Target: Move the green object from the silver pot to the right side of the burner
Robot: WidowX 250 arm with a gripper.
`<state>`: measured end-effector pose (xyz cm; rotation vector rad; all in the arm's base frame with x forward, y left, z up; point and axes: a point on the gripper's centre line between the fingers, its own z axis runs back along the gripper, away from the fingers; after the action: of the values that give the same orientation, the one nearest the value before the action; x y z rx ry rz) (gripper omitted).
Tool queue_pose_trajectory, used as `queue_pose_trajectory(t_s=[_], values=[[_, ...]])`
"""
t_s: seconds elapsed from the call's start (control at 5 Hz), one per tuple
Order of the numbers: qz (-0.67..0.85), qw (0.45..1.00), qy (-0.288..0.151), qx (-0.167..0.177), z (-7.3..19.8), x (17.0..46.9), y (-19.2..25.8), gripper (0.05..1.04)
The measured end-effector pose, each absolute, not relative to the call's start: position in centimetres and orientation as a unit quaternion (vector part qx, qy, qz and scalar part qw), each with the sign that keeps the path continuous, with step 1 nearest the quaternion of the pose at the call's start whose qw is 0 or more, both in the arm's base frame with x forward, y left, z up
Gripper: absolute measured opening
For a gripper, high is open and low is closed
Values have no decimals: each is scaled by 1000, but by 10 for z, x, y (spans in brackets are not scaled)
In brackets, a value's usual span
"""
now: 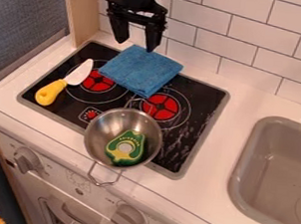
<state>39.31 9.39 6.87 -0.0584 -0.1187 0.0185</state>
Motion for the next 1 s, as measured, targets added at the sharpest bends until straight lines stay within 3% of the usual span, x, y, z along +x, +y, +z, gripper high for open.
queue_pose_trajectory(t_s=[0.2, 0.4, 0.6, 0.8, 1.0], values=[[7, 999, -39, -34, 53, 386, 91, 999], [-25, 998, -42, -27, 61, 359, 78, 999], [-60, 995, -79, 19, 103, 330, 56, 999], [-63, 995, -68, 23, 110, 291, 48, 999], [-64, 997, -31, 20, 81, 271, 40, 999]])
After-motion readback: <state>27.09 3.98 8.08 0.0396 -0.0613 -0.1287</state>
